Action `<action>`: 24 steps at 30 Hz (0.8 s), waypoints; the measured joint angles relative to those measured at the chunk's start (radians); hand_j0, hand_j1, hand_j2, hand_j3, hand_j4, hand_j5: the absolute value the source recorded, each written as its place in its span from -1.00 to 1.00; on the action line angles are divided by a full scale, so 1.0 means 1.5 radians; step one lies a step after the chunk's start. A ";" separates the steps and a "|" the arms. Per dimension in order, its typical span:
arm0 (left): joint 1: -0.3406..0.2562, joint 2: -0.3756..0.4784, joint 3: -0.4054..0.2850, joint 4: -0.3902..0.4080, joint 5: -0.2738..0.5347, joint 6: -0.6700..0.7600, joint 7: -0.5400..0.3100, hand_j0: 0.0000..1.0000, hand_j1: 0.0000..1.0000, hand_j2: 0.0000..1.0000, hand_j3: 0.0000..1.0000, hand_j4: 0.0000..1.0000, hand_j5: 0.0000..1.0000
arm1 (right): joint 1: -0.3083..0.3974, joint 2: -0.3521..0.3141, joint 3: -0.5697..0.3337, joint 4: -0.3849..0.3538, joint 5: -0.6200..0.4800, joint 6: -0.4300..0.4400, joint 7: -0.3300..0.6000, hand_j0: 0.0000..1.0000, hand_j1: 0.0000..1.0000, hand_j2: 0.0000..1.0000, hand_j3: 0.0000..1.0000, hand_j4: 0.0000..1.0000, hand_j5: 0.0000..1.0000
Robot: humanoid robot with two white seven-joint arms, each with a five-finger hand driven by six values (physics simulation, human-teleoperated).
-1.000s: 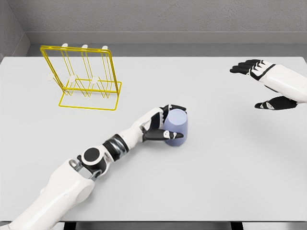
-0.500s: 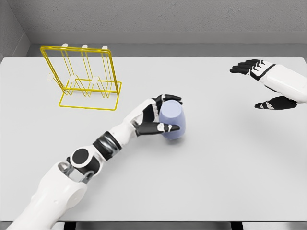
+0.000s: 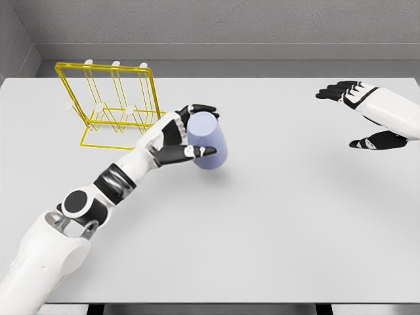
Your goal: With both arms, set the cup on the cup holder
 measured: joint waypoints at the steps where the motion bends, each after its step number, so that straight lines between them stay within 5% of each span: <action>1: 0.000 0.002 0.003 -0.002 0.002 0.000 0.000 0.36 0.36 0.36 0.36 0.36 0.36 | 0.000 0.000 0.000 0.003 0.000 0.000 0.000 1.00 1.00 1.00 1.00 1.00 1.00; 24: -0.026 0.052 0.056 -0.006 0.034 0.000 0.000 0.35 0.35 0.35 0.35 0.35 0.35 | 0.000 0.000 -0.001 0.013 0.000 0.000 0.000 1.00 1.00 1.00 1.00 1.00 1.00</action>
